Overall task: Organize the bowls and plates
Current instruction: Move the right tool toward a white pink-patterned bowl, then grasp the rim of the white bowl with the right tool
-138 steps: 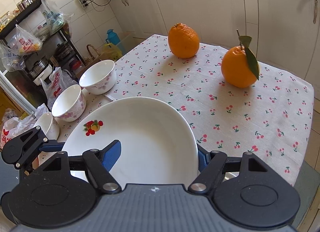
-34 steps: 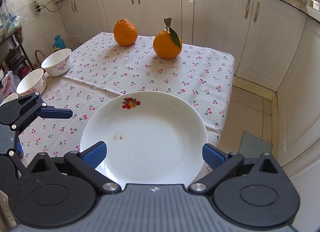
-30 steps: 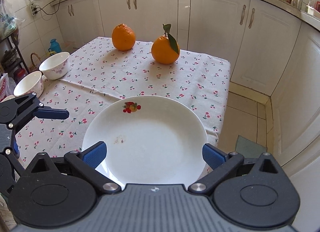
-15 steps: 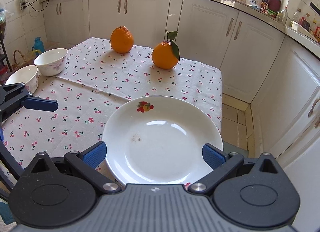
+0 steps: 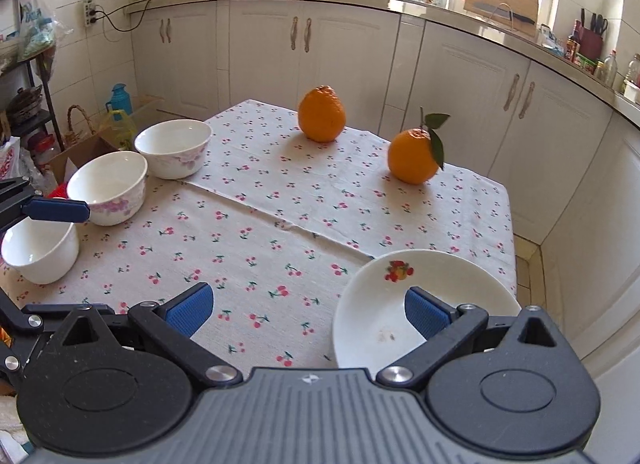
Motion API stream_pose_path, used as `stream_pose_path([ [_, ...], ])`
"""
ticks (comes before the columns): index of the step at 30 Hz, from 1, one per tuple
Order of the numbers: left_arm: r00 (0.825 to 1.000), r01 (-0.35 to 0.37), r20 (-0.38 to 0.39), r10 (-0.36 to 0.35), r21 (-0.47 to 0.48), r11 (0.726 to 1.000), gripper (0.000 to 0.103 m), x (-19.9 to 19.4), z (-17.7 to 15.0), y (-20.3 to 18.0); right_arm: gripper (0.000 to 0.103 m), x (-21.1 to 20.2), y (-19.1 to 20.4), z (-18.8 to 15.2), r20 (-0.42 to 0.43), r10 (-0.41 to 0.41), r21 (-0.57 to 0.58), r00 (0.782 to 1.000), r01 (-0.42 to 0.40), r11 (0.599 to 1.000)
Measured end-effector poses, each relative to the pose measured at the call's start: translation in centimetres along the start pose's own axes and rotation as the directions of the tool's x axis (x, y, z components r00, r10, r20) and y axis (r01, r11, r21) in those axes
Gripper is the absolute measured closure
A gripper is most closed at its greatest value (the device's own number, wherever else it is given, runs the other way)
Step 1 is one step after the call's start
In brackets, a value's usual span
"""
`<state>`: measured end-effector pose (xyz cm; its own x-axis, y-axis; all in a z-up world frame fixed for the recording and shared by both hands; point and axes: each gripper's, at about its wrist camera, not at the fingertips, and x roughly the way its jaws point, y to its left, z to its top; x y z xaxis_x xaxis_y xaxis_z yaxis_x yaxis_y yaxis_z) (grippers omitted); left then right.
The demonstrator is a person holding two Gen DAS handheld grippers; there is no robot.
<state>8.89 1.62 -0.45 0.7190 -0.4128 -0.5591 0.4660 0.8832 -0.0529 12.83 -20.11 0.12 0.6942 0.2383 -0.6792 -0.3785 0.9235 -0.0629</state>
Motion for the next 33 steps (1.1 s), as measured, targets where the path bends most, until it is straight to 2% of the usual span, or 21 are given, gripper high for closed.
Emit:
stream_pose_path([
  [4,0.997,-0.068,0.025,0.069,-0.025,0.997,0.001,-2.4,-1.0,2.0,0.0,0.9,2.6,1.5,0.006,0.057,-0.029,0.998,-0.057,0.998],
  [6,0.99,-0.135,0.045,0.136,-0.022,0.991,0.001,-3.6,-1.7,2.9,0.0,1.6,4.0,2.1,0.006,0.092,-0.047,0.996,-0.092,0.995],
  [9,0.981,-0.188,0.039,0.19,-0.05,0.981,0.001,-4.8,-2.9,4.7,0.0,2.4,6.3,3.0,0.004,0.147,-0.079,0.989,-0.146,0.986],
  [12,0.971,-0.237,0.015,0.239,-0.073,0.969,0.001,-5.5,-4.4,6.4,0.0,3.2,8.6,3.8,0.001,0.202,-0.107,0.979,-0.201,0.974],
  [17,0.959,-0.283,-0.016,0.283,-0.059,0.957,0.001,-6.2,-6.6,8.1,0.0,4.9,11.7,4.5,-0.017,0.305,-0.108,0.952,-0.305,0.946],
  [19,0.956,-0.293,-0.025,0.292,-0.042,0.955,0.0,-6.0,-7.1,8.5,0.0,5.6,12.7,4.5,-0.029,0.342,-0.102,0.939,-0.343,0.934],
  [27,0.971,-0.239,-0.024,0.238,-0.008,0.971,0.003,-4.9,-7.6,8.9,0.003,8.1,16.0,4.9,-0.08,0.45,-0.095,0.89,-0.456,0.885],
  [33,0.979,-0.205,-0.029,0.204,-0.029,0.978,0.004,-4.5,-7.9,9.8,0.019,9.8,17.4,5.1,-0.129,0.482,-0.099,0.867,-0.495,0.863],
])
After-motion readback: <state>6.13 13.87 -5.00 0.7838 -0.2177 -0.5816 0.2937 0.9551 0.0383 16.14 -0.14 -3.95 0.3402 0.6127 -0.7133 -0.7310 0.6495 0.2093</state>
